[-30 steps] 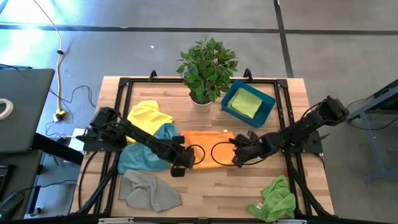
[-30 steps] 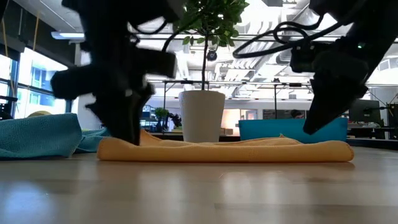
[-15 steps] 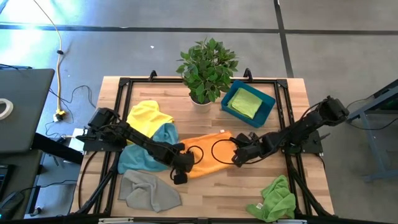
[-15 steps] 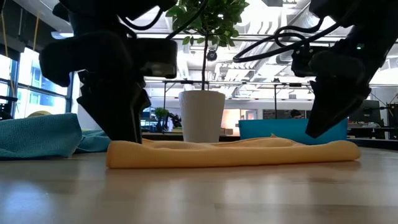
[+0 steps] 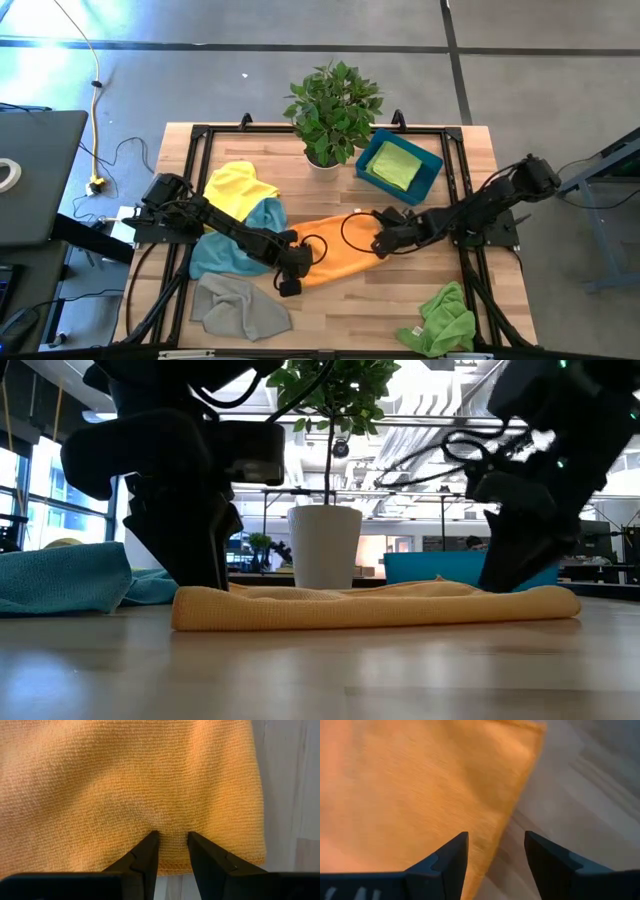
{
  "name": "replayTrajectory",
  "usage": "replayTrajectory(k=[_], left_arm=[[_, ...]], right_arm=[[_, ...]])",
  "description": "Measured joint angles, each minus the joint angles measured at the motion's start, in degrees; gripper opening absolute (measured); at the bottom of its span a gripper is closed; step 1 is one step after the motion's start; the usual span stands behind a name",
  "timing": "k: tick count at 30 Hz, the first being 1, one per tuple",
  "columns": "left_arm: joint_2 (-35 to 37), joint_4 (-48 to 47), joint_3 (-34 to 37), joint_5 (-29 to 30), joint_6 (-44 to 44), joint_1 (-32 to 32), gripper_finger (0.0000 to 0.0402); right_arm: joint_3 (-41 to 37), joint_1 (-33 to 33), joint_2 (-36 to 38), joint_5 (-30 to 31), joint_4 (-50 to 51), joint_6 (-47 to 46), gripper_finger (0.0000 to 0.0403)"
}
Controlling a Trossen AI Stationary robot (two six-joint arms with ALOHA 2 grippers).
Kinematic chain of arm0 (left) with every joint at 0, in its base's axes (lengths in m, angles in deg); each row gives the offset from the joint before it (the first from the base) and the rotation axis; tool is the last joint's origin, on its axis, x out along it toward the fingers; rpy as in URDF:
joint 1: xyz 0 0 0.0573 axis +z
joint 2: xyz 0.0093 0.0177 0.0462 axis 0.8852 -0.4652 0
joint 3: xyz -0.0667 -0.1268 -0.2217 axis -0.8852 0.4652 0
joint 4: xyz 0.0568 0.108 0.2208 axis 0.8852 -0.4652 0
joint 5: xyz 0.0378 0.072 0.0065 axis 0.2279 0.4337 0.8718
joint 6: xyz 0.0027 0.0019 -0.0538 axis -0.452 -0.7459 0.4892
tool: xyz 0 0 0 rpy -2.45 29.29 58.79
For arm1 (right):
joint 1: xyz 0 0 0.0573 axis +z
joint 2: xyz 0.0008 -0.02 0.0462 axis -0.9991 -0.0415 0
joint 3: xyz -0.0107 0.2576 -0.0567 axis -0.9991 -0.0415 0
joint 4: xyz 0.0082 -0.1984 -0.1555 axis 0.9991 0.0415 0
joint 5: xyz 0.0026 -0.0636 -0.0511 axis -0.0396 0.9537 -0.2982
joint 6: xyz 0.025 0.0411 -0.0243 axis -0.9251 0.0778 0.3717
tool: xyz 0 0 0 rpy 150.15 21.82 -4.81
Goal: Fold microfiber towels
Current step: Fold the orange towel
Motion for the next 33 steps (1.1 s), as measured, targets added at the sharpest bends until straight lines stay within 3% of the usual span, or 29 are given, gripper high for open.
replayTrajectory(k=[8, 19, 25, 33], left_arm=[[-0.1, 0.6, 0.0, 0.1, -1.1, 0.4, 0.0099], [-0.2, 2.4, 0.0, 0.0, -1.6, 1.1, 0.0099], [-0.2, 2.5, 0.0, 0.1, -1.6, 1.1, 0.0099], [-0.2, 2.5, 0.0, 0.2, -0.4, 1.1, 0.0099]], right_arm=[[-6.3, -0.1, 0.0, 0.3, -14.9, -2.2, 0.0188], [-5.4, -0.1, -5.4, 1.1, -20.3, -0.2, 0.0174], [-5.4, -0.1, -6.3, 1.4, -21.6, -0.5, 0.0121], [-5.5, -0.1, -6.5, 2.8, -21.4, 1.3, 0.0011]])
